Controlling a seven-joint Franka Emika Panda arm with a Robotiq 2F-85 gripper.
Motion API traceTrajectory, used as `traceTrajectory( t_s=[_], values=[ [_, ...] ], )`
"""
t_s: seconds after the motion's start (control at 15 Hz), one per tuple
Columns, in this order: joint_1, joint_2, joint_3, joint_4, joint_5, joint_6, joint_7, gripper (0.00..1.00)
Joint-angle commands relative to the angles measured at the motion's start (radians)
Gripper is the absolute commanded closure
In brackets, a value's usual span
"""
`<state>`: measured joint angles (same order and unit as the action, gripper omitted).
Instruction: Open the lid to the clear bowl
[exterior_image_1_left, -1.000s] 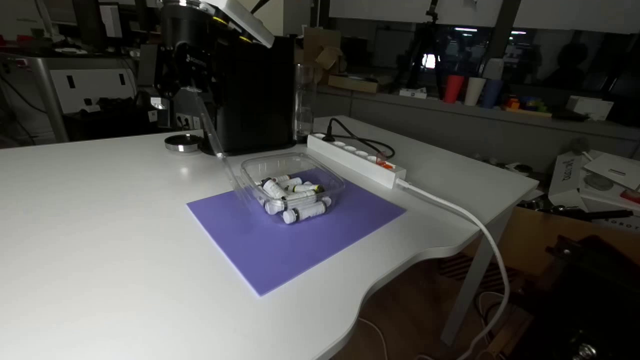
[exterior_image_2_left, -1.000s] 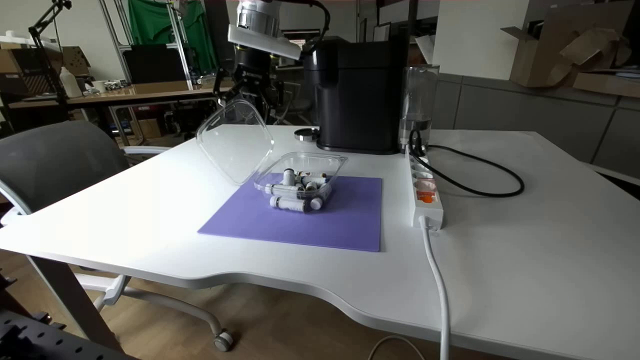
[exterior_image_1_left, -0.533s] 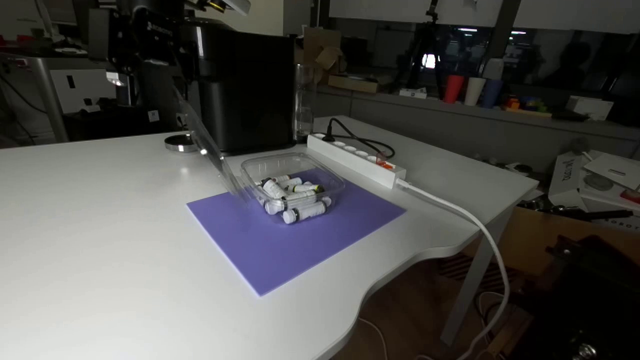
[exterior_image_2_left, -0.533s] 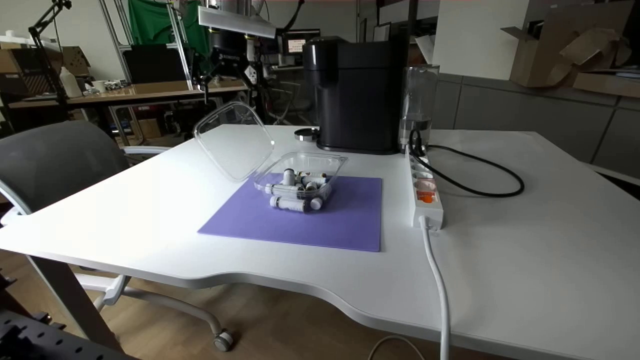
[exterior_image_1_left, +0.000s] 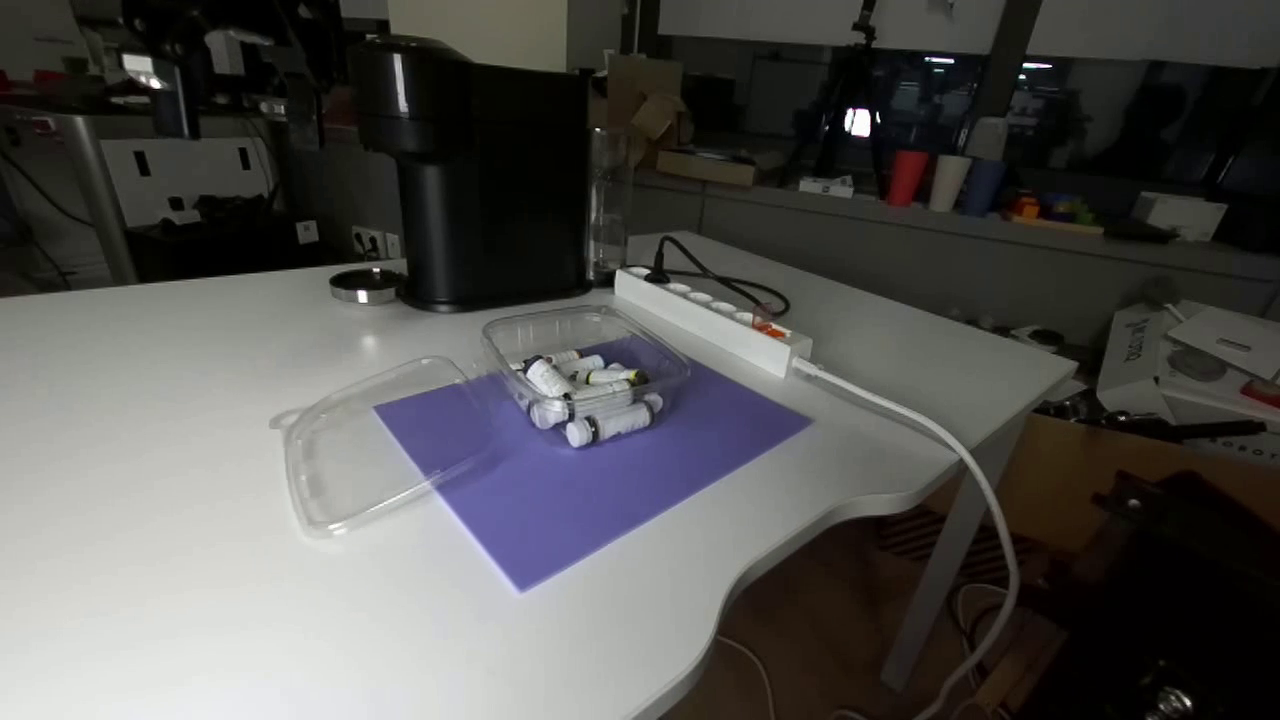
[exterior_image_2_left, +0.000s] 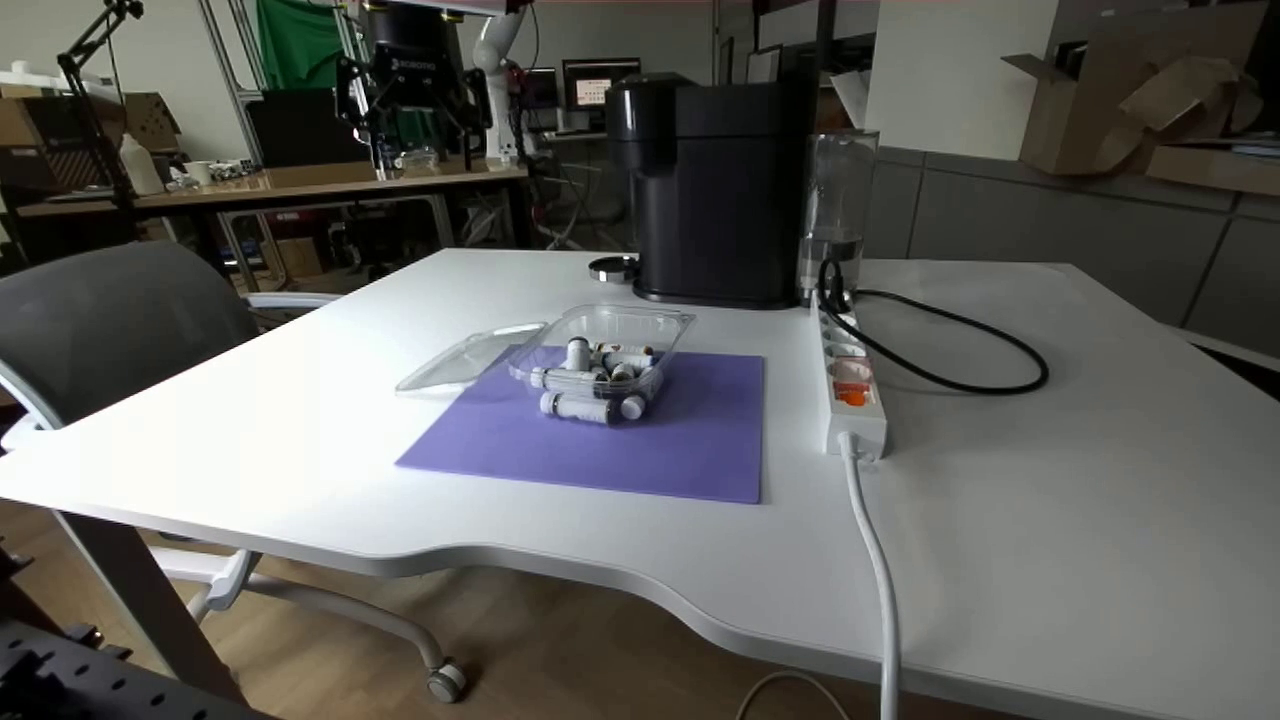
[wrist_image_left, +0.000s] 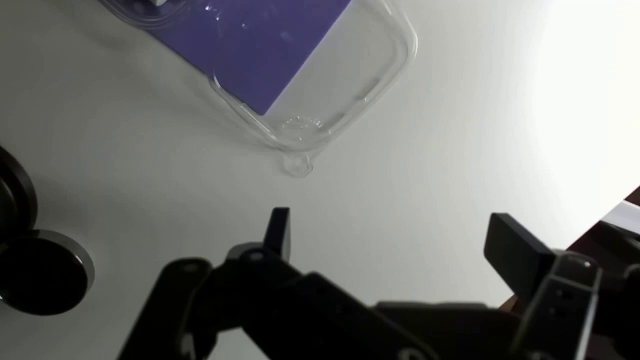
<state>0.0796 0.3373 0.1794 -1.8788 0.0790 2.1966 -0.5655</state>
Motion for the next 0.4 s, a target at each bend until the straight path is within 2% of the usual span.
traceTrajectory(
  t_s=[0.0,0.33],
  values=[
    [-0.006,0.004,0.007,0.002,-0.003,-0.001,0.002,0.00],
    [-0.008,0.014,0.007,0.002,-0.003,0.002,0.000,0.00]
  ],
)
